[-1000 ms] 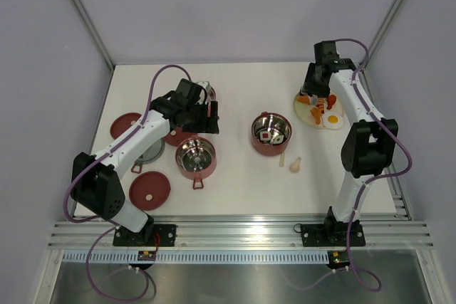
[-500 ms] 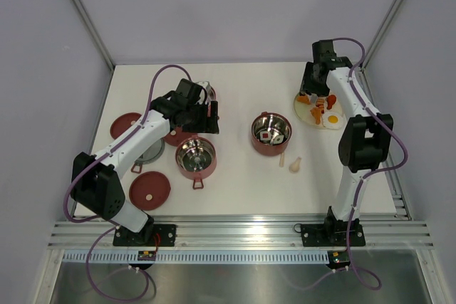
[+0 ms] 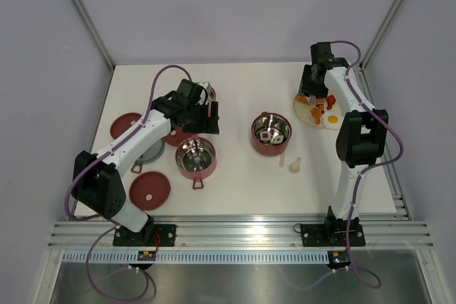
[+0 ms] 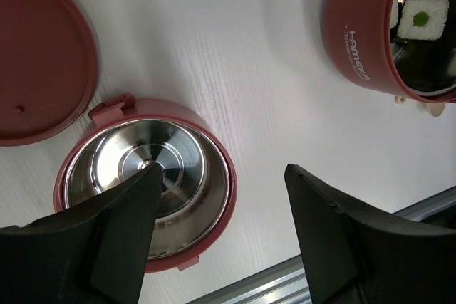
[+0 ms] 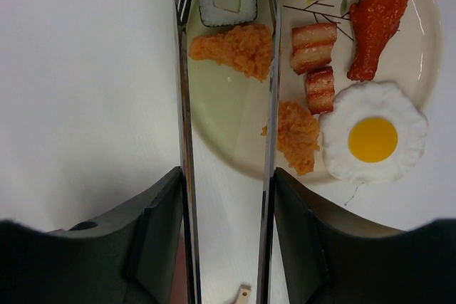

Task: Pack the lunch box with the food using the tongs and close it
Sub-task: Pick up the fake food from the plate.

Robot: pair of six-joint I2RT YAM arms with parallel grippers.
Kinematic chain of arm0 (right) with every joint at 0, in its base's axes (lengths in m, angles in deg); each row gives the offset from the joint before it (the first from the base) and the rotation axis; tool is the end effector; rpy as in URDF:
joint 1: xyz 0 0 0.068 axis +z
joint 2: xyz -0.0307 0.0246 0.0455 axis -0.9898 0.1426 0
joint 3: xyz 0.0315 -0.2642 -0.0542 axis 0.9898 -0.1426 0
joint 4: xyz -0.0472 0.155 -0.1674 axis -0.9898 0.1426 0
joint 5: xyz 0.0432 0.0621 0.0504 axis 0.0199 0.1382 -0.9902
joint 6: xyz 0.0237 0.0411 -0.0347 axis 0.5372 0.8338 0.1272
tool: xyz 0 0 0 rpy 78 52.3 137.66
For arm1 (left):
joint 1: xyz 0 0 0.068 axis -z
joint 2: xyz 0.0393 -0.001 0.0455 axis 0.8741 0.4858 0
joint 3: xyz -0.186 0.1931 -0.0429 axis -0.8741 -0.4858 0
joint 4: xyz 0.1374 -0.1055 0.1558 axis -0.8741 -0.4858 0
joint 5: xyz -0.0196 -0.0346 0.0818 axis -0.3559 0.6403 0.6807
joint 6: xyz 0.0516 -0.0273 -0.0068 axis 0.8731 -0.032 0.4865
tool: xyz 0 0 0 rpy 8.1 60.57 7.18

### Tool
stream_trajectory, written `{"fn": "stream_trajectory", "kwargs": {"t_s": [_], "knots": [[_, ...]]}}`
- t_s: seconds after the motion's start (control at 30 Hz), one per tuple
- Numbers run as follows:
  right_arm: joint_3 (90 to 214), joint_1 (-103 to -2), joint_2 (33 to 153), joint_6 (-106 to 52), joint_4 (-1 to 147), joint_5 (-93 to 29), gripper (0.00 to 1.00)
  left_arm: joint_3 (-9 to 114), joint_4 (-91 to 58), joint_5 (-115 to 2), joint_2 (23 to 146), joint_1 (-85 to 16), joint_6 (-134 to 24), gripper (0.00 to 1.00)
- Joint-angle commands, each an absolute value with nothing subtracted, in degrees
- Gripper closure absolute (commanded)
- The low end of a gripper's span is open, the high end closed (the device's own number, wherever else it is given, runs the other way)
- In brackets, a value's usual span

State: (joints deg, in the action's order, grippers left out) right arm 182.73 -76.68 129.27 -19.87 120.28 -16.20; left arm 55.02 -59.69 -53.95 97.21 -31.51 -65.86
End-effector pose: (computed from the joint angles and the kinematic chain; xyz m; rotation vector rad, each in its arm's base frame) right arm 0.4215 0.0316 0.2656 0.2487 2.5697 -0.0631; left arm 0.2588 -0.1508 0.2895 0.1964 2.5831 -0.4731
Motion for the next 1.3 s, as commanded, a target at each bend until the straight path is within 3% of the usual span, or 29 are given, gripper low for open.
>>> {"fn": "stream_trajectory", "kwargs": {"t_s": [0.0,0.23,0.67,1.27], "knots": [[185.65,-77.32,129.86,-21.19,119.10,-17.18,0.42,54.87,-57.59,-53.83,97.73,-31.32,-65.42,0.26],[187.41,-77.58,131.62,-22.24,119.28,-17.71,0.45,55.66,-57.59,-54.18,98.25,-31.23,-65.42,0.27],[184.69,-77.58,126.18,-22.42,119.36,-16.30,0.64,55.66,-57.51,-54.62,98.78,-31.32,-65.33,0.26],[173.27,-77.41,105.88,-17.24,122.70,-17.96,0.66,58.12,-58.91,-55.33,99.04,-31.23,-65.16,0.26]]}}
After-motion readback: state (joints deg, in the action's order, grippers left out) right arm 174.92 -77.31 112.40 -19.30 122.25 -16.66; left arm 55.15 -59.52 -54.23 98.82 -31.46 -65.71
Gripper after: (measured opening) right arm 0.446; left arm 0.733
